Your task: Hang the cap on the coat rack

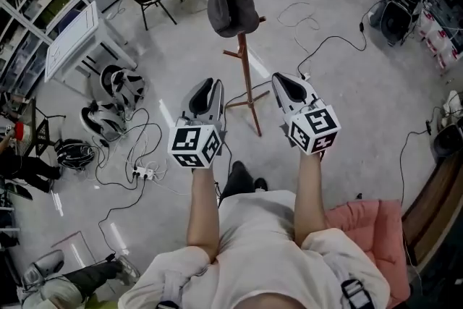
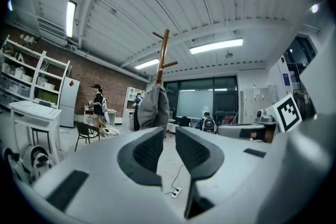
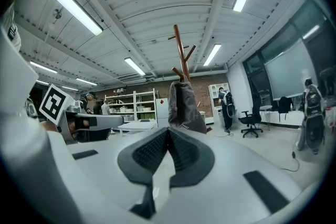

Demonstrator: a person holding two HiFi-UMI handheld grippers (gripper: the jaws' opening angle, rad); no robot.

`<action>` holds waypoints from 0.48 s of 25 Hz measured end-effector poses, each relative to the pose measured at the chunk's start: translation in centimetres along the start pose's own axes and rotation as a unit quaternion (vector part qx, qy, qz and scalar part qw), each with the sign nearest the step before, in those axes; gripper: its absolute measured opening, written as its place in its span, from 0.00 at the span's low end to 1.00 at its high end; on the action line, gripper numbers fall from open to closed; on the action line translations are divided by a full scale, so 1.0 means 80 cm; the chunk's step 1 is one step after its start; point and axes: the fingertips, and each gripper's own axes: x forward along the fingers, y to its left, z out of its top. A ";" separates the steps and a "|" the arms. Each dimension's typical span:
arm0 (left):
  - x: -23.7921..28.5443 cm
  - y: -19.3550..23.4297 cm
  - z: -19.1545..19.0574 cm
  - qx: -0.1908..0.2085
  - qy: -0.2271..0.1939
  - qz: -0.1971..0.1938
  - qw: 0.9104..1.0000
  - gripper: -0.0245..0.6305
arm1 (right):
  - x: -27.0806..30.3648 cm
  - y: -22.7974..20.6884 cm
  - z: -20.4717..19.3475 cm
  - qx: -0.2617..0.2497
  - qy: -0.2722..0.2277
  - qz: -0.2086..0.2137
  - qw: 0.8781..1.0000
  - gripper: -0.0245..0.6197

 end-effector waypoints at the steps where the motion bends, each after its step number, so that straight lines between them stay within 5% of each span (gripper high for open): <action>1: -0.005 -0.001 -0.003 -0.001 0.003 0.000 1.000 0.15 | -0.002 0.001 -0.003 0.002 0.002 0.001 1.000 0.05; 12: -0.019 0.005 0.021 0.019 -0.027 0.014 0.999 0.08 | -0.008 0.001 0.010 -0.008 -0.006 0.002 1.000 0.05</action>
